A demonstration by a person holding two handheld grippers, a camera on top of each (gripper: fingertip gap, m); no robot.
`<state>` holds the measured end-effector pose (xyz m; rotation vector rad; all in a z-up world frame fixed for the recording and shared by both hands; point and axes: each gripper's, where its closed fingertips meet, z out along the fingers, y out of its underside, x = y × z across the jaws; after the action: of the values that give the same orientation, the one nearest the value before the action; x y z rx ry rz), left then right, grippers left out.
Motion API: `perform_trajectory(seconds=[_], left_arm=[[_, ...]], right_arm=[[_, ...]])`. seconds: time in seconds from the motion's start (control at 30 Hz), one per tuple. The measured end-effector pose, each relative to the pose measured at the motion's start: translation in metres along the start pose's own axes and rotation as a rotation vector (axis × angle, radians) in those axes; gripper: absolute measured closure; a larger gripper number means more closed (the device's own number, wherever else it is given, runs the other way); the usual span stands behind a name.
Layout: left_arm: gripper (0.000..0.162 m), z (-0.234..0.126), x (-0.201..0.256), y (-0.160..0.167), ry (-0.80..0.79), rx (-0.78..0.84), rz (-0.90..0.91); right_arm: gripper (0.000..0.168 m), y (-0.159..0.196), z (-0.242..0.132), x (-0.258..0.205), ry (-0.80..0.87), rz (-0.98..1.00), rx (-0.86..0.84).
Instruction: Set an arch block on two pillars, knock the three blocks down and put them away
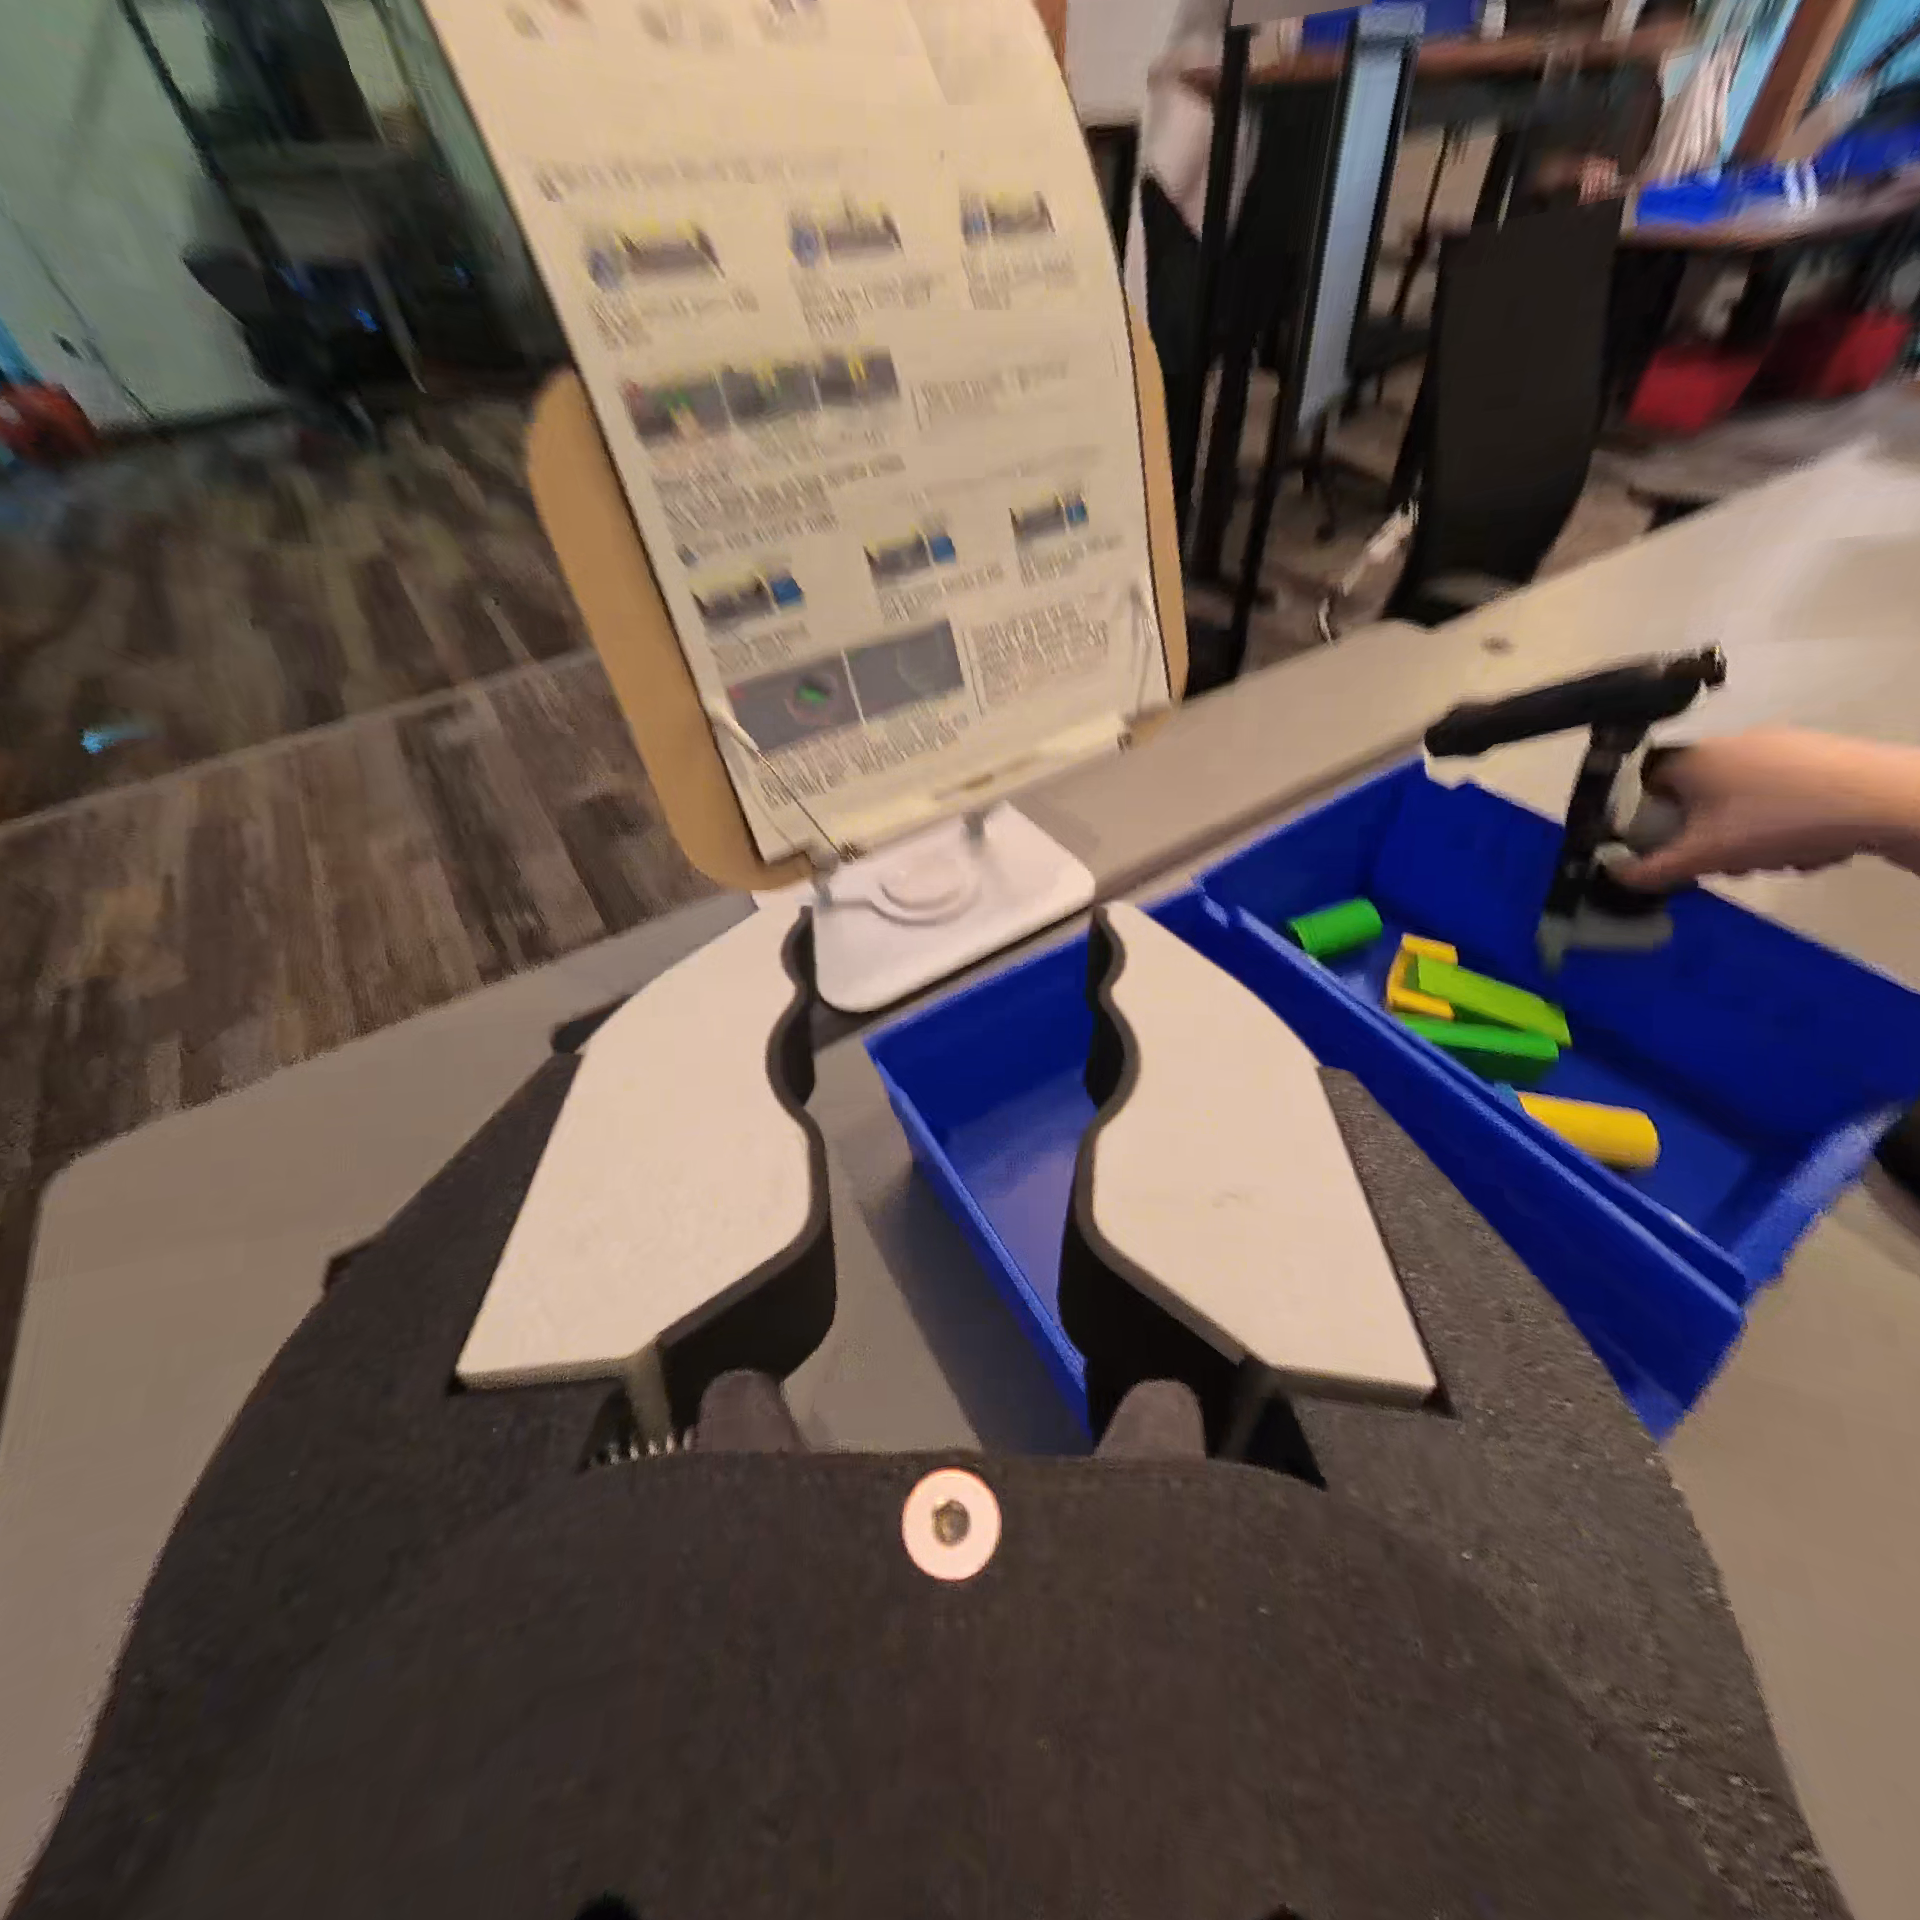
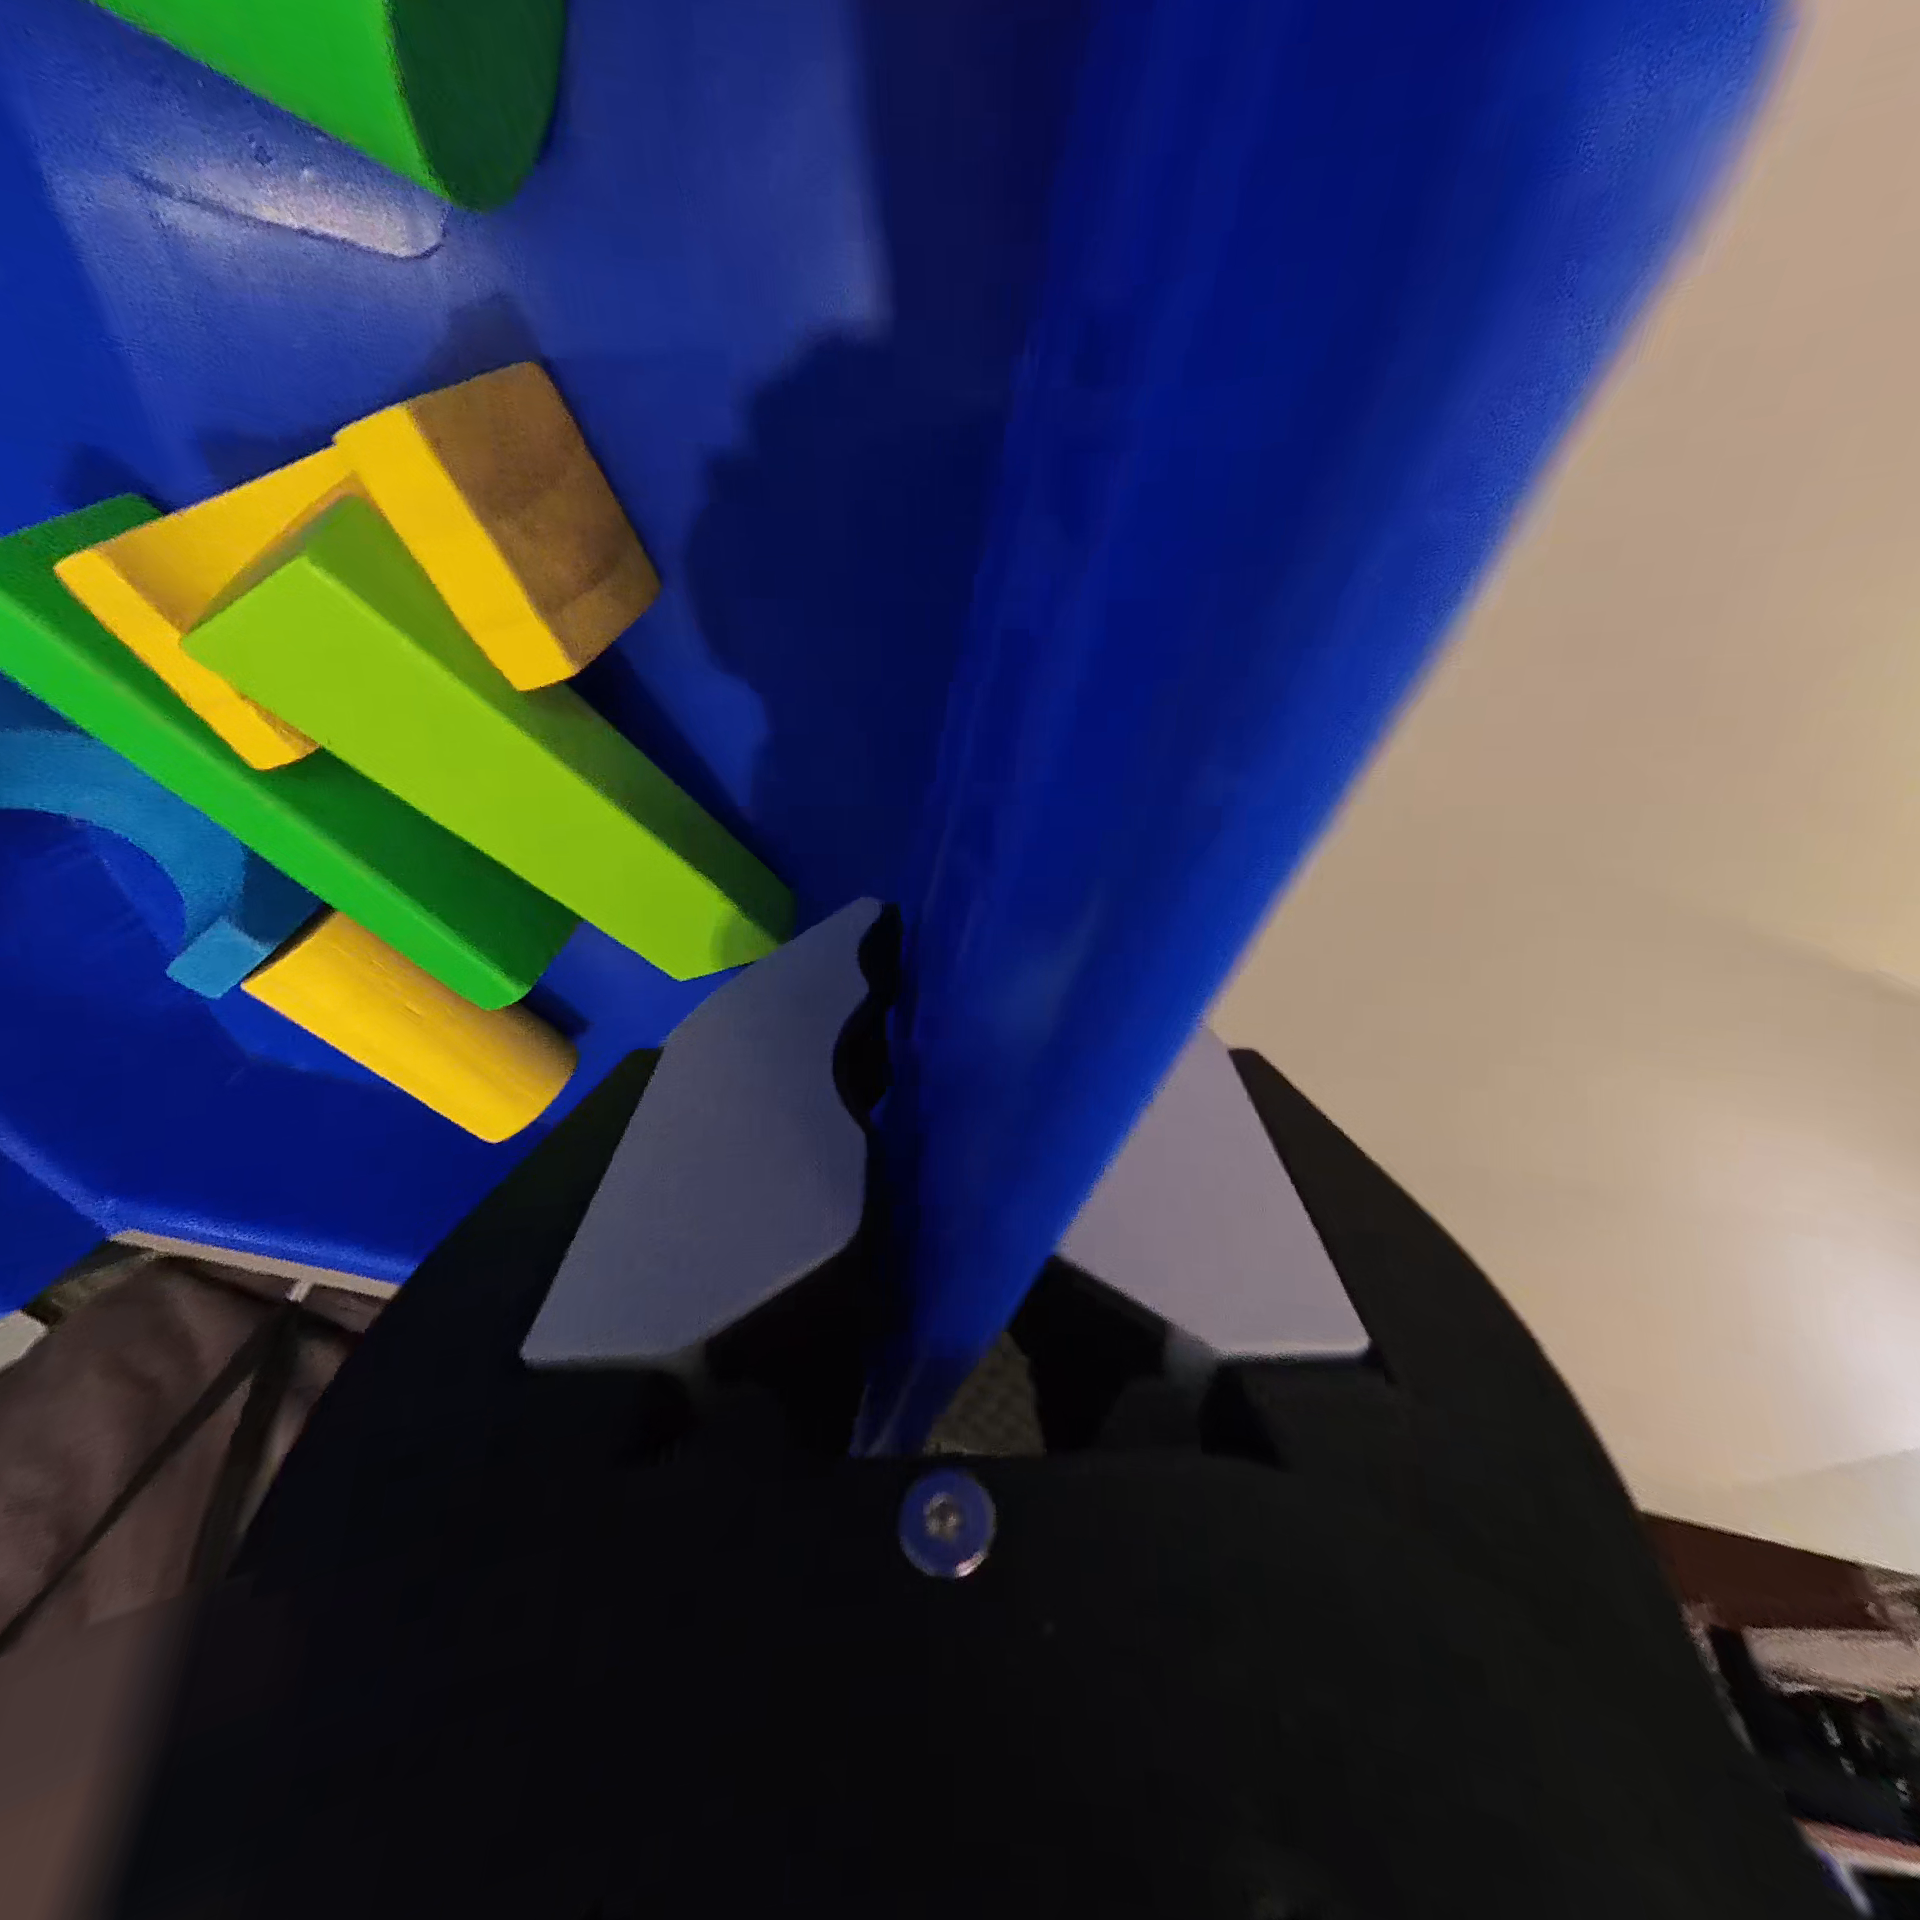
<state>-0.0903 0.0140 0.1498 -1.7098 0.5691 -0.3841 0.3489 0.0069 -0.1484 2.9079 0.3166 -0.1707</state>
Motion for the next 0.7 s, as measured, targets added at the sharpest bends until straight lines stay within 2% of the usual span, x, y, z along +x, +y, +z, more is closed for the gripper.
perform_trajectory(seconds=[0.07,0.17,0.23,0.37,0.47,0.6,0.7], left_arm=[[0.126,-0.010,-0.011,-0.007,-0.001,0.106,-0.006],[0.143,-0.030,-0.028,-0.014,-0.030,0.268,-0.015],[0.156,-0.042,-0.037,-0.012,-0.035,0.272,-0.001],[0.157,-0.067,-0.053,-0.005,-0.060,0.238,0.015],[0.155,-0.087,-0.067,-0.002,-0.114,0.218,0.006],[0.155,-0.111,-0.070,-0.011,-0.098,0.292,-0.036],[0.155,-0.120,-0.063,-0.017,-0.050,0.339,-0.066]], right_arm=[[0.161,0.002,0.000,-0.007,-0.058,-0.038,-0.012],[0.161,0.005,0.000,-0.004,-0.074,-0.036,-0.025],[0.162,0.008,-0.001,0.002,-0.074,-0.026,-0.032],[0.162,0.023,-0.009,0.019,-0.058,0.005,-0.036],[0.162,0.040,-0.028,0.032,-0.018,0.047,-0.037],[0.162,0.052,-0.078,0.038,0.039,0.095,0.022],[0.162,0.053,-0.126,0.025,0.071,0.104,0.057]])
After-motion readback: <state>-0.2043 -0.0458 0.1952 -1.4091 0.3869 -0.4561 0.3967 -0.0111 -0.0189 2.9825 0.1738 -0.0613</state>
